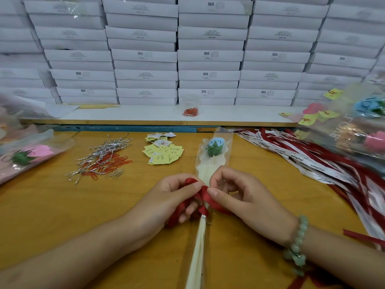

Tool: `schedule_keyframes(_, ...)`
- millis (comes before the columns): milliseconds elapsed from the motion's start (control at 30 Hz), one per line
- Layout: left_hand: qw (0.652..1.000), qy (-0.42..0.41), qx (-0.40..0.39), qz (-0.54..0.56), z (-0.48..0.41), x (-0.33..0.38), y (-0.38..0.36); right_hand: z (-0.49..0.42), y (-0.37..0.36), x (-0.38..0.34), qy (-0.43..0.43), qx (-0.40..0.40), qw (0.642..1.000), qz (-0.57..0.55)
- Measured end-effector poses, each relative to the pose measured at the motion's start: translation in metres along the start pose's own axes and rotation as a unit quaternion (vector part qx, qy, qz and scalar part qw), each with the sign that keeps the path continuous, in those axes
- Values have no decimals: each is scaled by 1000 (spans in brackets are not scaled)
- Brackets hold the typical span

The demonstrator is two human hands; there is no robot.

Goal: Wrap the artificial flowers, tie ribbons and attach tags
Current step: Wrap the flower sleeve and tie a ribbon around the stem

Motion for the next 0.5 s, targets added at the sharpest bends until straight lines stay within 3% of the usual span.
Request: schedule_keyframes(500, 995, -6, 28, 94, 3, 2, 5, 5, 11, -21, 85, 75, 991, 64)
Point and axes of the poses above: each hand's wrist, its own z-axis away from the middle knuckle, its own y-axis out of the back of the hand, x = y × z, the point moved 8 cm from there along -z, towards the middle knuckle, and after that the axes turned 1 degree about x, right-handed, at the moved point
